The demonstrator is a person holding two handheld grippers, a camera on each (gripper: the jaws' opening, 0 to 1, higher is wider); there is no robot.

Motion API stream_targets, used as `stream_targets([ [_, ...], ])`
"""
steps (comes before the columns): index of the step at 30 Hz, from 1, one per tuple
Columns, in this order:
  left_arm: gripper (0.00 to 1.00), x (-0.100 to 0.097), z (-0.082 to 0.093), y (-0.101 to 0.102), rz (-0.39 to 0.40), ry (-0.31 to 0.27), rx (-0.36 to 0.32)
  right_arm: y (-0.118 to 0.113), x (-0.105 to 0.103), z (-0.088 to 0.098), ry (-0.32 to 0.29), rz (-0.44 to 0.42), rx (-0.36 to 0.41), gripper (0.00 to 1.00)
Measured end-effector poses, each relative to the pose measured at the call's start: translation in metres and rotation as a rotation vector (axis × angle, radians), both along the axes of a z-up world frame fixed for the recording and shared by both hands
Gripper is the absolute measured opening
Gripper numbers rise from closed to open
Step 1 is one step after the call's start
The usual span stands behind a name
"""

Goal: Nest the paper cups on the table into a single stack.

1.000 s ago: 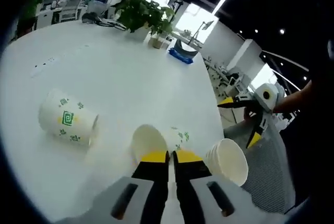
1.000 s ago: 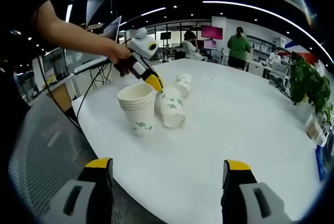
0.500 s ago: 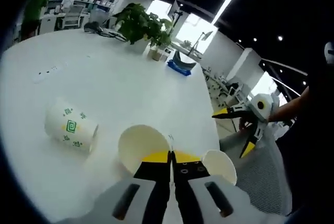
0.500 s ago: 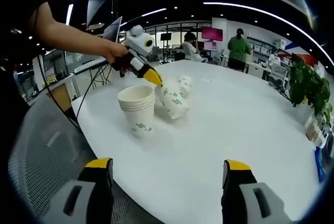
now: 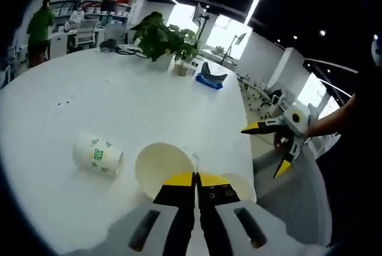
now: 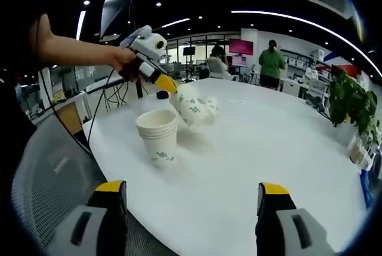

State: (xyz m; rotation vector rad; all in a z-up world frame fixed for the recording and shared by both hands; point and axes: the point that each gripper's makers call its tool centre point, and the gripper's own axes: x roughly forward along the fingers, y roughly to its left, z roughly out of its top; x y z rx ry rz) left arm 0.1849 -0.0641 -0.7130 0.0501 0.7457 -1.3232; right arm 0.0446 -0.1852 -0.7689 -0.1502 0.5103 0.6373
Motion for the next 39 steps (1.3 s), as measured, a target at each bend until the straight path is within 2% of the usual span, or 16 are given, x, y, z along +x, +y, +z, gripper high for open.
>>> stream_targets([
  [12, 0.00, -0.021, 0.040, 0.009, -0.023, -0.085, 0.025, 0.001, 0.000, 0.002, -0.014, 0.004, 0.004, 0.93],
  [18, 0.00, -0.030, 0.052, 0.015, -0.049, -0.131, 0.067, 0.004, 0.000, 0.003, -0.018, 0.014, 0.012, 0.95],
  [25, 0.00, -0.042, 0.068, 0.014, -0.076, -0.169, 0.082, 0.004, -0.001, 0.001, -0.009, 0.020, 0.007, 0.94],
  [27, 0.00, -0.052, 0.073, 0.009, -0.087, -0.181, 0.098, 0.004, -0.001, 0.001, -0.006, 0.023, 0.002, 0.94],
  [34, 0.00, -0.070, 0.066, 0.009, -0.154, -0.204, 0.155, 0.002, 0.000, -0.001, -0.002, 0.022, -0.002, 0.94],
  [35, 0.00, -0.079, 0.065, 0.004, -0.169, -0.210, 0.170, 0.002, 0.000, -0.001, -0.003, 0.020, -0.001, 0.93],
  [39, 0.00, -0.082, 0.059, 0.006, -0.193, -0.221, 0.199, 0.002, -0.001, -0.001, -0.001, 0.021, -0.001, 0.93],
])
